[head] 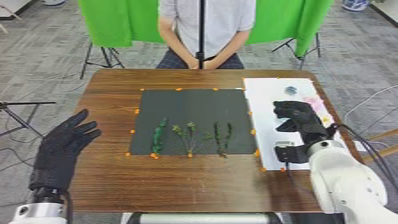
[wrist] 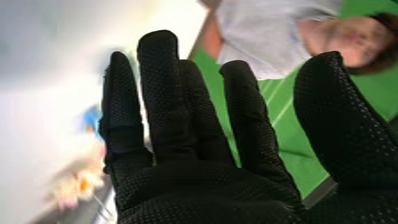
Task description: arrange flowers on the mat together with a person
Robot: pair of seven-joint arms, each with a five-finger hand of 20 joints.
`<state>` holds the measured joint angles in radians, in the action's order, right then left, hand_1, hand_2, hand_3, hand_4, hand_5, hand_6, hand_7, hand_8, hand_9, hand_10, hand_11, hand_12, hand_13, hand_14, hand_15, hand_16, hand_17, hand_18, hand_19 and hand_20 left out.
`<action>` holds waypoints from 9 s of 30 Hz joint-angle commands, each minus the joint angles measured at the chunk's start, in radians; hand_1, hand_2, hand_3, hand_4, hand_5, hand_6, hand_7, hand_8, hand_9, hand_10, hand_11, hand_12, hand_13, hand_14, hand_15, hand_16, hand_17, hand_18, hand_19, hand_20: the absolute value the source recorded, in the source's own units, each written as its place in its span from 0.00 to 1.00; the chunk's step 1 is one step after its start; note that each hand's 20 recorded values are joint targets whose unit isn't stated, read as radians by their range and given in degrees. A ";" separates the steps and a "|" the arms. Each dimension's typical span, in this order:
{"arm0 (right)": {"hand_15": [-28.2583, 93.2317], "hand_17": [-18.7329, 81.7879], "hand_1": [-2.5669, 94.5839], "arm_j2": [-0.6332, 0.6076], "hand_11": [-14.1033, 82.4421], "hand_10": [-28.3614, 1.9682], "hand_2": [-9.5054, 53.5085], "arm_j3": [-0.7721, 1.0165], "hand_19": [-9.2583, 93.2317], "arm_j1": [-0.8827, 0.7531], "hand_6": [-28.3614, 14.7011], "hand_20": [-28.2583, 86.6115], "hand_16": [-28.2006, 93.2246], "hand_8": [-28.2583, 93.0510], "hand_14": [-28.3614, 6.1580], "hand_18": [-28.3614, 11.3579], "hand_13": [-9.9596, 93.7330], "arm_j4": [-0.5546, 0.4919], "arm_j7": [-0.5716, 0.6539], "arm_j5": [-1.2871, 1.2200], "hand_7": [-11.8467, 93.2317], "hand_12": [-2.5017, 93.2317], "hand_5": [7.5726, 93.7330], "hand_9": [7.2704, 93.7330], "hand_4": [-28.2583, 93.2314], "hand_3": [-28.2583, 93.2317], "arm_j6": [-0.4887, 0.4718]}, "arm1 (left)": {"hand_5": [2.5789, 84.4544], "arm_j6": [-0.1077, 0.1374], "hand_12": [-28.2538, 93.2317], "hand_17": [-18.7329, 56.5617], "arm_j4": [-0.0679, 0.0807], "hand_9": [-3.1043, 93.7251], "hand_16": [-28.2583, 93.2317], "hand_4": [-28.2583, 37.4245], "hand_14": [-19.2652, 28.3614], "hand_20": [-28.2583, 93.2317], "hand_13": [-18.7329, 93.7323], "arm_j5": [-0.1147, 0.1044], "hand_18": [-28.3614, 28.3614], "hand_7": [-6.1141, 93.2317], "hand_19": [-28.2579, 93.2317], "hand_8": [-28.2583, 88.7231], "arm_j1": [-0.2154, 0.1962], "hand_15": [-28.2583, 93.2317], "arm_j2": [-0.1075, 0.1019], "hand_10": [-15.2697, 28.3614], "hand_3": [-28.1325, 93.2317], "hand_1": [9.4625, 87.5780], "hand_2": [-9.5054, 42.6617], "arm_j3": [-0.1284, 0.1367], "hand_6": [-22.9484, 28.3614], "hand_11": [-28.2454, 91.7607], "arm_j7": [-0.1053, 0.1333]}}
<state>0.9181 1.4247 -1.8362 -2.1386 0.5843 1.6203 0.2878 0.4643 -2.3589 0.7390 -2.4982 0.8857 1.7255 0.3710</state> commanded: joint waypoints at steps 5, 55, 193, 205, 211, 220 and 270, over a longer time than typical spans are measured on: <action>0.77 0.39 0.36 -0.058 0.33 0.31 0.15 -0.130 0.74 0.141 0.64 0.33 0.29 0.13 0.37 0.15 0.60 0.093 0.175 0.529 0.27 0.18 0.46 0.47 0.04 0.86 -0.123 | 0.43 0.008 0.31 0.12 0.004 0.39 0.14 0.00 0.96 0.31 0.38 -0.003 0.87 0.21 0.64 0.16 -0.006 0.70 -0.002 0.81 0.88 0.13 0.31 -0.011 0.61 0.47 0.002; 0.64 0.61 0.67 -0.057 0.28 0.80 0.00 -0.579 0.88 0.510 0.73 0.19 0.45 0.25 0.79 0.39 0.92 0.185 0.160 0.728 0.32 0.42 0.88 1.00 0.00 0.74 0.024 | 0.43 -0.019 0.31 0.12 -0.036 0.39 0.13 0.00 0.96 0.31 0.38 0.011 0.88 0.21 0.66 0.15 -0.016 0.70 0.003 0.81 0.88 0.14 0.30 0.058 0.62 0.48 0.007; 0.66 0.26 0.25 0.239 0.30 0.28 0.24 0.208 0.60 -0.063 0.64 0.36 0.30 0.15 0.24 0.15 0.48 0.018 -0.374 -0.594 0.23 0.18 0.45 0.46 0.03 0.86 -0.227 | 0.42 0.006 0.31 0.11 0.003 0.37 0.15 0.00 0.95 0.32 0.37 -0.006 0.87 0.19 0.63 0.16 -0.069 0.68 0.095 0.77 0.89 0.14 0.29 0.090 0.58 0.44 0.006; 0.66 0.26 0.24 0.228 0.31 0.29 0.25 0.209 0.60 -0.067 0.64 0.37 0.30 0.14 0.23 0.15 0.49 0.021 -0.376 -0.601 0.23 0.18 0.45 0.46 0.03 0.86 -0.224 | 0.41 0.003 0.31 0.12 0.001 0.39 0.14 0.00 0.96 0.33 0.37 -0.010 0.88 0.19 0.65 0.16 -0.073 0.70 0.084 0.79 0.89 0.14 0.29 0.092 0.58 0.46 0.023; 0.67 0.26 0.24 0.229 0.31 0.29 0.25 0.205 0.60 -0.064 0.64 0.37 0.30 0.14 0.24 0.15 0.49 0.023 -0.371 -0.599 0.23 0.18 0.45 0.47 0.03 0.86 -0.222 | 0.42 0.001 0.31 0.12 0.002 0.39 0.14 0.00 0.96 0.33 0.38 -0.005 0.88 0.19 0.65 0.16 -0.069 0.70 0.089 0.79 0.89 0.14 0.29 0.089 0.58 0.46 0.010; 0.67 0.26 0.24 0.229 0.31 0.29 0.25 0.206 0.60 -0.059 0.64 0.38 0.30 0.14 0.23 0.14 0.49 0.024 -0.374 -0.600 0.23 0.18 0.45 0.47 0.03 0.86 -0.223 | 0.42 0.003 0.31 0.12 0.000 0.39 0.14 0.00 0.96 0.33 0.37 -0.006 0.88 0.19 0.65 0.16 -0.071 0.70 0.086 0.79 0.89 0.14 0.29 0.089 0.59 0.46 0.013; 0.67 0.26 0.24 0.231 0.32 0.30 0.25 0.208 0.61 -0.063 0.64 0.37 0.30 0.14 0.24 0.13 0.50 0.025 -0.364 -0.593 0.23 0.18 0.46 0.48 0.03 0.86 -0.224 | 0.42 0.010 0.31 0.12 -0.002 0.39 0.13 0.00 0.96 0.32 0.38 0.001 0.88 0.21 0.65 0.15 -0.062 0.71 0.091 0.80 0.89 0.15 0.29 0.079 0.60 0.47 0.004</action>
<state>1.1476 1.6311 -1.8943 -2.1120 0.2212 1.0182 0.0631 0.4663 -2.3624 0.7367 -2.5526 0.9709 1.8075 0.3838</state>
